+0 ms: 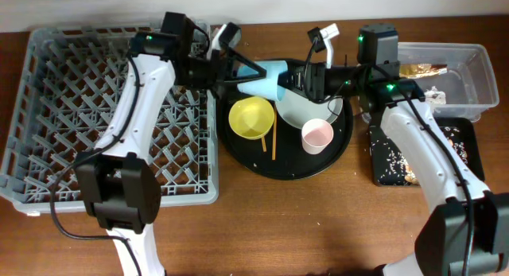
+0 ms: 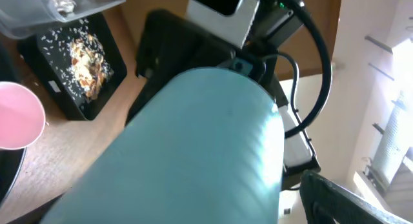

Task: Sort waste into correct bins and load items into the dishwasher rack
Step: 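Lift the blue cup and place it upside down in the dish rack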

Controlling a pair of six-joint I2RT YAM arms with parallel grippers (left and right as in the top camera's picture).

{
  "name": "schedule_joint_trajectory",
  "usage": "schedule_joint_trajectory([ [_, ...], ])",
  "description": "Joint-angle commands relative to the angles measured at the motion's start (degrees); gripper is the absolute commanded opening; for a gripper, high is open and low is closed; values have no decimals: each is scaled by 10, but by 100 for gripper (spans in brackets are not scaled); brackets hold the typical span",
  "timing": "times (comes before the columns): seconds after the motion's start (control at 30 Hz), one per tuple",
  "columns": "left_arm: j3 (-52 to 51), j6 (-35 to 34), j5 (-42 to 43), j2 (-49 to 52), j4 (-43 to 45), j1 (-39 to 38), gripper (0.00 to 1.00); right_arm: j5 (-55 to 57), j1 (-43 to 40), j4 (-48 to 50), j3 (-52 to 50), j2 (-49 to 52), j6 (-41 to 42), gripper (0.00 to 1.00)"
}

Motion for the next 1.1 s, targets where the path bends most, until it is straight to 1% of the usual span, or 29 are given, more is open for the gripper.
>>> schedule_joint_trajectory([
  [0.0,9,12,19,0,-3,3,93,-20,1,31,2,2,41,4],
  [0.03,9,12,19,0,-8,3,89,-17,1,30,2,2,41,4],
  [0.07,9,12,19,0,-13,3,81,-16,1,30,2,3,41,4],
  [0.1,9,12,19,0,-14,3,78,-16,2,27,2,3,41,4],
  [0.17,9,12,19,0,-14,3,77,-15,7,10,2,5,36,4],
  [0.3,9,12,19,0,-20,3,77,-12,20,9,2,19,34,4],
  [0.47,9,12,19,0,-23,3,77,-42,19,2,2,42,24,4],
  [0.57,9,12,19,0,-31,3,76,-74,19,3,2,42,-12,4],
  [0.67,9,12,19,0,-45,3,74,-74,19,14,2,42,-13,4],
  [0.77,9,12,19,0,-52,3,68,-74,19,22,2,42,-13,4],
  [0.87,9,12,19,0,-52,2,51,-74,19,22,2,42,-13,4],
  [0.9,9,12,19,0,-52,2,48,-74,19,22,2,42,-13,5],
  [0.93,9,12,17,0,-52,2,44,-74,19,22,2,42,-13,14],
  [0.97,9,12,13,0,-50,2,41,-74,19,22,2,42,-13,21],
  [1.0,9,12,5,0,-45,4,36,-74,19,22,2,42,-13,32],
  [1.03,9,12,4,0,-43,9,34,-74,18,22,2,42,-13,40],
  [1.07,9,12,4,0,-40,17,33,-74,17,22,2,42,-13,59],
])
